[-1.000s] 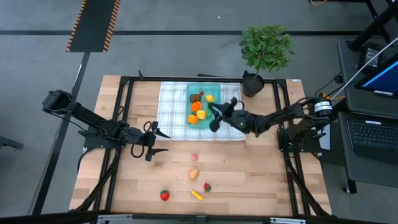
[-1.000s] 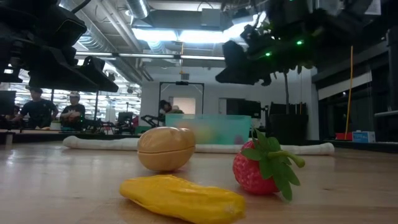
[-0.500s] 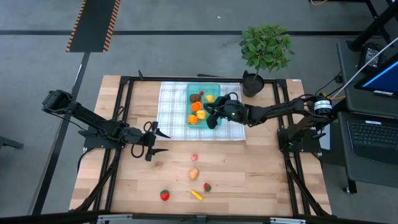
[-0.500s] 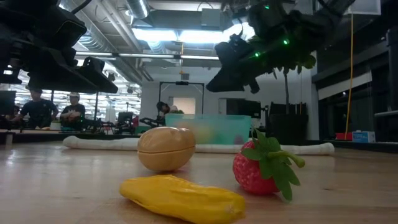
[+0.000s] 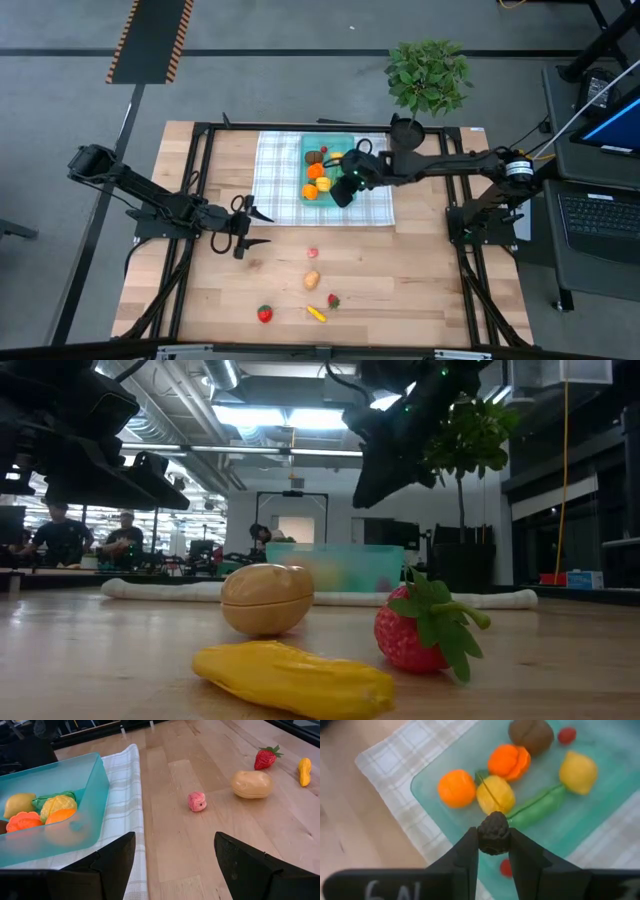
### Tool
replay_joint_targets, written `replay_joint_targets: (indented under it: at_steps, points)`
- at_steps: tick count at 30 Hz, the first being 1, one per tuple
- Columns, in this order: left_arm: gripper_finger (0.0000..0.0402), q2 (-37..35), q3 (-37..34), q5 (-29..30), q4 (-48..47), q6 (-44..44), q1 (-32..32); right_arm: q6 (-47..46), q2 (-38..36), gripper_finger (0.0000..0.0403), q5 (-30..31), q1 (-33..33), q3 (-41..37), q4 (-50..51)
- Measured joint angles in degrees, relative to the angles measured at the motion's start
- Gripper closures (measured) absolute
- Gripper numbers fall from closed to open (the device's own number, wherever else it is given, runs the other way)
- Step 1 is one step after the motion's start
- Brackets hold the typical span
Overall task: Pick and placing Produce into tupperware
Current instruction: Put the blackberry into the green bin
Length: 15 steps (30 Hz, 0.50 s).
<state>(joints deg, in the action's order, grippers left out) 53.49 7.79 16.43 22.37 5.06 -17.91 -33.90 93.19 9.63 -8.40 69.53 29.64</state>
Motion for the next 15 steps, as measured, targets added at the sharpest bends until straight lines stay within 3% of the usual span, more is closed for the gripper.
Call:
replay_joint_targets:
  at_steps: [15]
  points:
    - [0.0137,0.0,0.0,0.0,0.5,0.0,0.0,1.0,6.6,0.0314,-2.3,0.0,1.3,-0.5]
